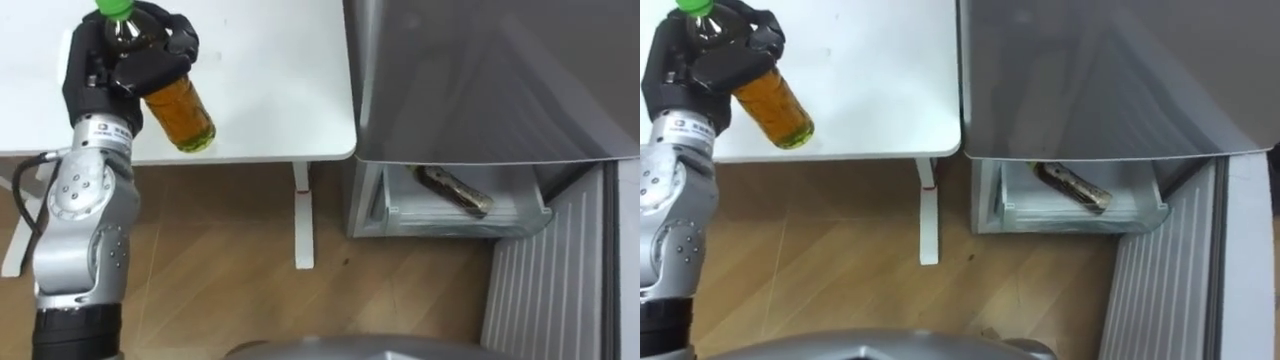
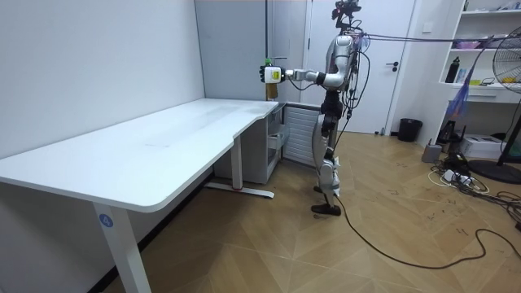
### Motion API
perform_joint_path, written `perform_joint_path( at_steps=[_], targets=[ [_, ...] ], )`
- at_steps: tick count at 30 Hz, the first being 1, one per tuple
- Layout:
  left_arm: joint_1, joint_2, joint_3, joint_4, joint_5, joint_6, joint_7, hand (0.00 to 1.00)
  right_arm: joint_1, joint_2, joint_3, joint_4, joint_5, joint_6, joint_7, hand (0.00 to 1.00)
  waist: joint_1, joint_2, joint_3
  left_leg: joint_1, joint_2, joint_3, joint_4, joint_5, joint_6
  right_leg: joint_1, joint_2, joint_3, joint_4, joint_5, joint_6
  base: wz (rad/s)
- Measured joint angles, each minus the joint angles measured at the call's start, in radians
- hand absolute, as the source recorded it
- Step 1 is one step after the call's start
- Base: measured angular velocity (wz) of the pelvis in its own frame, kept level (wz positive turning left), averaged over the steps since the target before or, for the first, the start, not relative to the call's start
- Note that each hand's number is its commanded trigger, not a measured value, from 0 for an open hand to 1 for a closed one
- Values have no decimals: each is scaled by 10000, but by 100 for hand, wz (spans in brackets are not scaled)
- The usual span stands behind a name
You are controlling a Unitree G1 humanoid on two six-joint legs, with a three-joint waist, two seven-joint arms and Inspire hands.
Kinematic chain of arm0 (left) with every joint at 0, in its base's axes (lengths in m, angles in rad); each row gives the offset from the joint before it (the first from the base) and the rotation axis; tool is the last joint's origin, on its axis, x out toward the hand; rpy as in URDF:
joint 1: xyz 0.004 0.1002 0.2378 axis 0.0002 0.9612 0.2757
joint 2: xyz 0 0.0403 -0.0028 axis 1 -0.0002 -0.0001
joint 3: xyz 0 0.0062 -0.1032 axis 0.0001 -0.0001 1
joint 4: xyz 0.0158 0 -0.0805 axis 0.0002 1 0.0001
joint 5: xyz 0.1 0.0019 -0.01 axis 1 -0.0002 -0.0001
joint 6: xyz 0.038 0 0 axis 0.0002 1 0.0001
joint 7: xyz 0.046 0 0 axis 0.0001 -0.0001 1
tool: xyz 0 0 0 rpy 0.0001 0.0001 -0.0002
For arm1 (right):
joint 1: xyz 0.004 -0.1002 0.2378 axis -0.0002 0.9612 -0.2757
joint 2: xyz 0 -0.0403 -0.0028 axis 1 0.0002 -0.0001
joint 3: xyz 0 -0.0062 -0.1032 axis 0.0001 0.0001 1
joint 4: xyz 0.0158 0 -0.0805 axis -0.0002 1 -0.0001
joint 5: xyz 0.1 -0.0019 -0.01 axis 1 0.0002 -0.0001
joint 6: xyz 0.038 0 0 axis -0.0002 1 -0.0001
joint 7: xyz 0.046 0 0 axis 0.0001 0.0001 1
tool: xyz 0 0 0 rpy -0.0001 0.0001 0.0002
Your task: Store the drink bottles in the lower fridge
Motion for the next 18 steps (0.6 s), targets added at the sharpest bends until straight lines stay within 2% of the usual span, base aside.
perform_joint_path(
  at_steps=[6,11,18],
  targets=[
    [2,-84,-158,-36,-893,126,-179,100,-99,-81,430,-353,139,14,-83,0,167,48,44,-42,-29,-149,8,0,0,99,-20,-181,-60,-7,1,8],
    [70,-101,-616,-98,-937,127,-535,100,-101,-100,598,-408,259,-18,-125,0,198,49,41,-180,-54,-277,19,0,0,108,-36,-344,-145,-3,1,9],
    [402,-117,-1236,-97,-948,124,-1251,100,-176,-125,954,-437,321,-341,-340,0,200,30,53,-205,-73,-484,-24,1,0,148,-61,-578,-137,-5,4,8]
  ],
)
